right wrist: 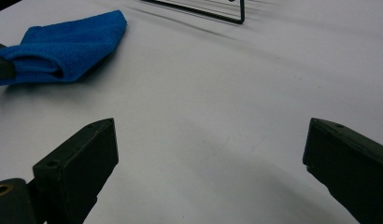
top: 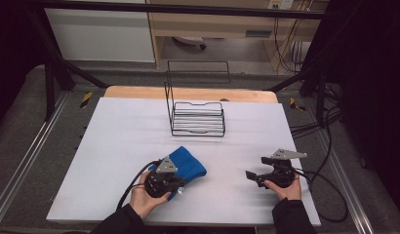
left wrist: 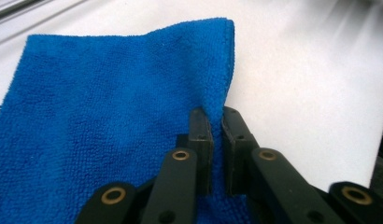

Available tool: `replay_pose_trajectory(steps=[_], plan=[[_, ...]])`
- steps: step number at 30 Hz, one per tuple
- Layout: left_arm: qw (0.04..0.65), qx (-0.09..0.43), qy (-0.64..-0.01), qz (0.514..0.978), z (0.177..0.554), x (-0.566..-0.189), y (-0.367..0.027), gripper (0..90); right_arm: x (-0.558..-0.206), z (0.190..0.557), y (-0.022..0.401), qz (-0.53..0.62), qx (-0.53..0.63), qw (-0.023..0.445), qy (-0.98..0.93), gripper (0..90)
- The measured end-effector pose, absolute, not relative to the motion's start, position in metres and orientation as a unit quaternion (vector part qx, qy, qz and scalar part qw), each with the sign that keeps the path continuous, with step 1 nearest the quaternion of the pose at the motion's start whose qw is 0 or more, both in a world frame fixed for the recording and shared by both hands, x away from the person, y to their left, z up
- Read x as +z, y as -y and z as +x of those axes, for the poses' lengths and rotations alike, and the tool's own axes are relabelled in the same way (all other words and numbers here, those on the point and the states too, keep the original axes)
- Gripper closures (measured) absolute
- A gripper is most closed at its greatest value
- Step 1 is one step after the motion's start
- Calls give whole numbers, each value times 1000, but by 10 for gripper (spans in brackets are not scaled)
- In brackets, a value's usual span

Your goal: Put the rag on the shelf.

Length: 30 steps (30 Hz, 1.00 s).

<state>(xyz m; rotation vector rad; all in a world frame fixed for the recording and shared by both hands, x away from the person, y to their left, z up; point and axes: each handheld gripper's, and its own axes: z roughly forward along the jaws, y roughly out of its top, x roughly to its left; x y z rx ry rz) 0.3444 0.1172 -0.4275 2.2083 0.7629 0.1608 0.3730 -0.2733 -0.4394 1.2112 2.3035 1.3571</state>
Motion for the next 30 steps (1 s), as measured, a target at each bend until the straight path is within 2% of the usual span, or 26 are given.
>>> replay_pose_trajectory(steps=[5, 8, 9, 12, 14, 16, 19, 21, 22, 27, 30], plan=[[378, 60, -302, 873, 345, -432, -116, 801, -439, 373, 273, 409, 462, 100, -780, 51], [378, 56, -303, 873, 346, -430, -117, 688, -439, 373, 270, 408, 458, 102, -783, 58], [377, 58, -303, 873, 346, -429, -118, 688, -439, 373, 270, 408, 458, 102, -783, 58], [379, 66, -308, 870, 347, -424, -122, 566, -437, 374, 266, 408, 458, 100, -783, 65], [383, 72, -311, 867, 348, -419, -127, 544, -437, 374, 264, 409, 457, 99, -784, 72], [388, 78, -317, 862, 350, -415, -133, 463, -434, 374, 260, 407, 455, 101, -786, 81], [398, 86, -325, 853, 353, -409, -146, 422, -433, 374, 255, 404, 460, 98, -785, 91], [400, 95, -330, 850, 355, -406, -155, 342, -430, 375, 244, 394, 457, 102, -791, 101], [402, 99, -335, 847, 356, -405, -160, 342, -430, 375, 244, 394, 457, 102, -791, 101], [411, 108, -351, 835, 362, -404, -182, 231, -422, 378, 215, 379, 461, 101, -796, 134], [411, 117, -359, 830, 365, -405, -193, 202, -421, 379, 204, 378, 456, 104, -799, 144]])
